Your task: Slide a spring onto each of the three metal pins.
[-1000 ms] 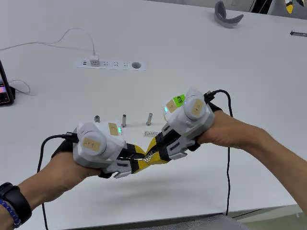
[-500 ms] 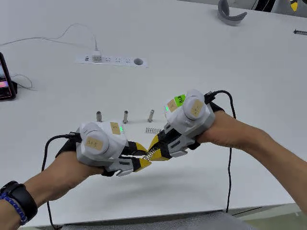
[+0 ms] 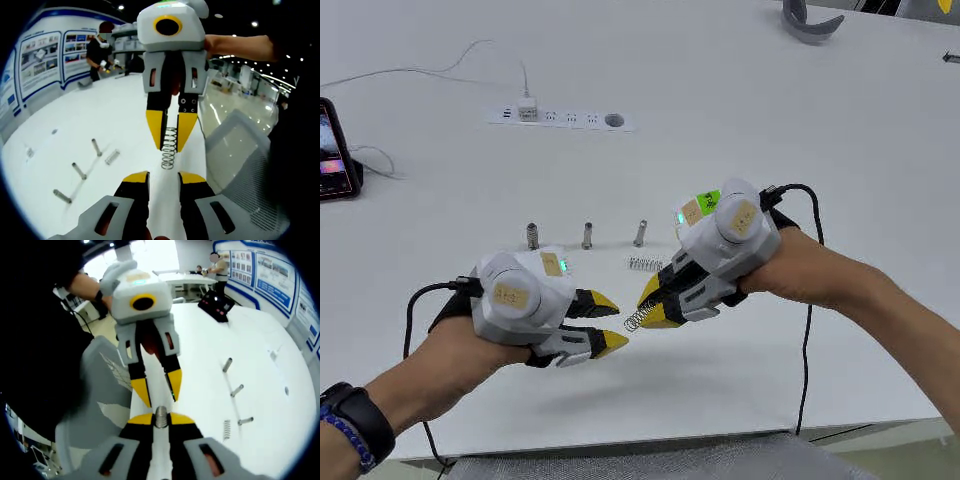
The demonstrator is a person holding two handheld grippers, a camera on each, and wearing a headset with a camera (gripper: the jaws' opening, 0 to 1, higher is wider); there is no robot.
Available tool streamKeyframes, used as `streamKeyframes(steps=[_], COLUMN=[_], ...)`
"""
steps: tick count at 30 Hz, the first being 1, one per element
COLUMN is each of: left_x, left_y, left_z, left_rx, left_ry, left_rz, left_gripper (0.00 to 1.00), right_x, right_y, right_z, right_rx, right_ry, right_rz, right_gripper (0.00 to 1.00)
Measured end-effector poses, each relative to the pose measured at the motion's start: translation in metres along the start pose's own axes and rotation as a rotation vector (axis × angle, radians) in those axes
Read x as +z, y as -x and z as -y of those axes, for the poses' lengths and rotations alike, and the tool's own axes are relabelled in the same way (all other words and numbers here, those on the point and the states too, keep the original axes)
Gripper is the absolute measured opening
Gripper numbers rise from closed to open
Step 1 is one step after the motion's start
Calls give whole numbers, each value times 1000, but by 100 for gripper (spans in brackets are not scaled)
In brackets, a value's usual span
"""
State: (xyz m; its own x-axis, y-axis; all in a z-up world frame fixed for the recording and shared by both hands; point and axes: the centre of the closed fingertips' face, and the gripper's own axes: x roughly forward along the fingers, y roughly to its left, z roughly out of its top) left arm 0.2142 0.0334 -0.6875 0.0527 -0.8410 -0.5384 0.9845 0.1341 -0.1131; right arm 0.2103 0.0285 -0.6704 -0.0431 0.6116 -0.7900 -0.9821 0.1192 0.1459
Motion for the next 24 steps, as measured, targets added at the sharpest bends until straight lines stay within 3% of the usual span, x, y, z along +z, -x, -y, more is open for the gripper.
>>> streamKeyframes(steps=[24], left_x=[-34], left_y=[32], left_z=[-41], left_rx=[177], left_ry=[139], left_rz=[2], left_gripper=[37], right_x=[-27], right_y=[-11], right_z=[14], right_rx=[-24], right_ry=[-69], right_rz=[-44], right_gripper=[12])
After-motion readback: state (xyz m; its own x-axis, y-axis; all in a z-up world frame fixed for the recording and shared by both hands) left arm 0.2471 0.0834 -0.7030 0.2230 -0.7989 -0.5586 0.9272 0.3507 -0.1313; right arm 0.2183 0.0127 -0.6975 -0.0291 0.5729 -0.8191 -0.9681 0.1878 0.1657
